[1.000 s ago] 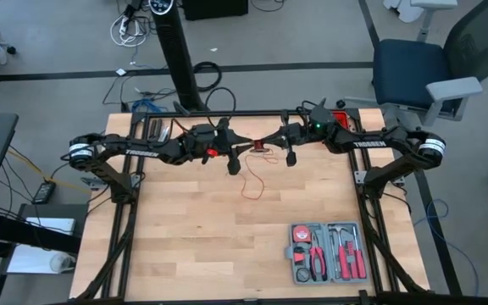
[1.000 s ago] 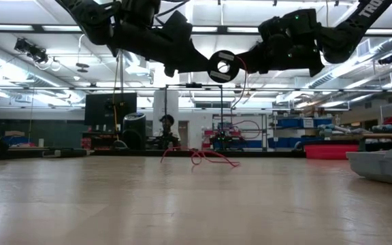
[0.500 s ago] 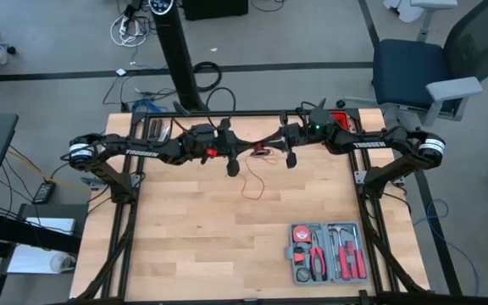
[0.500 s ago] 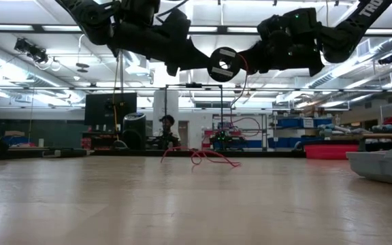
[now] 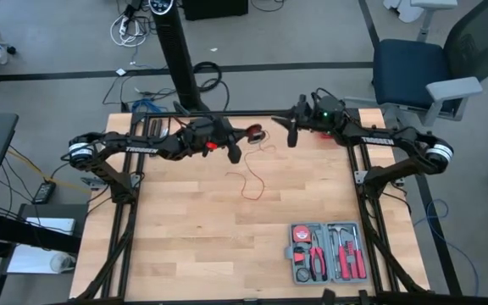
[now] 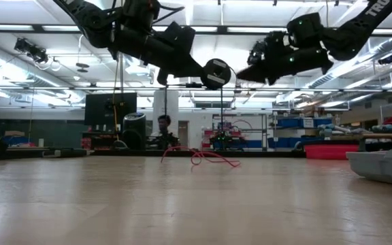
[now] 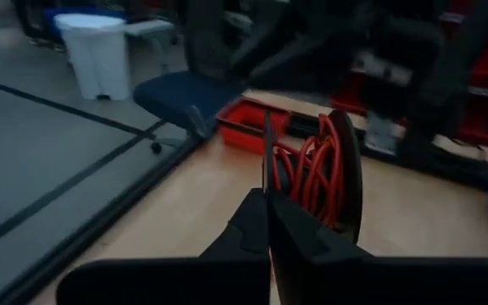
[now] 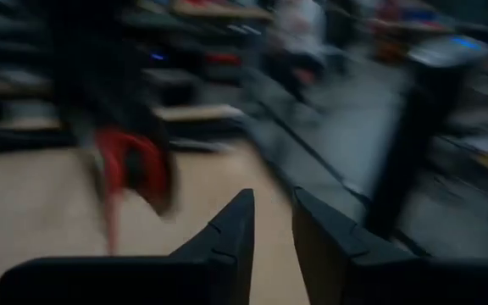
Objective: Coil cords
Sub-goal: Coil the wire
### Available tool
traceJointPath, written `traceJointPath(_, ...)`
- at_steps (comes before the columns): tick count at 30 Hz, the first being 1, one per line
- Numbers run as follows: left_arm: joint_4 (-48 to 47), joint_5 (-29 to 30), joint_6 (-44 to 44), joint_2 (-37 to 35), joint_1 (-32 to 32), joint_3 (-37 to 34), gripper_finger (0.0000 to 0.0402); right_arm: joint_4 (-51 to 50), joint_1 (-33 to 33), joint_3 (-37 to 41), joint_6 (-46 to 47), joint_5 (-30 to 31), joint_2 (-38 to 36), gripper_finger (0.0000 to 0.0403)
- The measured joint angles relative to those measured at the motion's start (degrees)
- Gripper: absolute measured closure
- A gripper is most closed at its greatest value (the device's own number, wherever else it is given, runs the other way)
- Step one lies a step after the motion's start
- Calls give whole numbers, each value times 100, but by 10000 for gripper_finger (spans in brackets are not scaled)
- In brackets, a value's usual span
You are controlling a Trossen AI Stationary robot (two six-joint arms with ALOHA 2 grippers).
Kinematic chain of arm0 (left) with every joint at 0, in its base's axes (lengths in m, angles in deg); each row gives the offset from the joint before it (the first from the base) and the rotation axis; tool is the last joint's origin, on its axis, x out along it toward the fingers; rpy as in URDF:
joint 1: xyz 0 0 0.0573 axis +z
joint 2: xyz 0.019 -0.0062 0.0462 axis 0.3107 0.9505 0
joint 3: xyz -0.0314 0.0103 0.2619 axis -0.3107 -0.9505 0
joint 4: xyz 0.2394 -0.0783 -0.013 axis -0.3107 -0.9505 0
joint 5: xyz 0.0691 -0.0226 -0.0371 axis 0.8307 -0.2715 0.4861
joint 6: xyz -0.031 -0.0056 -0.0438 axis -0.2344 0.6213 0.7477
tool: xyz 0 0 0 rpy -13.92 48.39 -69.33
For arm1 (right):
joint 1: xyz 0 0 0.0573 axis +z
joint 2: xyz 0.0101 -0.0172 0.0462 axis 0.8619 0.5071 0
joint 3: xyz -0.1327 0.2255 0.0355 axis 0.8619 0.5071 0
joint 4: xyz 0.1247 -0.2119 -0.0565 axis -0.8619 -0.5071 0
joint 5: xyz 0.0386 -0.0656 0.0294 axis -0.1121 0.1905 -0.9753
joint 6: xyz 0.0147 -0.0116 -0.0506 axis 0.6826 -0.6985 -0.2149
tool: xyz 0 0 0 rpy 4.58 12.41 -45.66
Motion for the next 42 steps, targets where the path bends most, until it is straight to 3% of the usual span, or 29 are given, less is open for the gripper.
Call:
traceJointPath(5, 130, 639, 11, 0, 64, 0, 401, -480, 18, 0, -125, 1342, -36, 332)
traceJointPath(10, 333, 1528, 297, 0, 86, 0, 401, -656, 461, 0, -885, 1603, -34, 337)
traceJointPath(16, 446, 1543, 576, 0, 76, 0, 401, -747, 1282, 0, -2510, 2181, -34, 337)
traceJointPath(21, 557, 1518, 893, 0, 76, 0, 401, -802, 1753, 0, -2871, 3225, -34, 340)
traceJointPath(28, 846, 1112, 1448, 0, 77, 0, 401, -914, 2320, 0, -4455, 3922, -34, 340)
traceJointPath(33, 1127, 874, 1619, 0, 76, 0, 401, -633, 2575, 1, -4299, 4870, -34, 343)
traceJointPath(38, 1422, 682, 1746, 0, 74, 0, 401, -645, 2798, 0, -4216, 4924, -34, 343)
traceJointPath(42, 1535, 682, 1844, 0, 72, 0, 400, -823, 3053, 2, -5204, 4891, -34, 344)
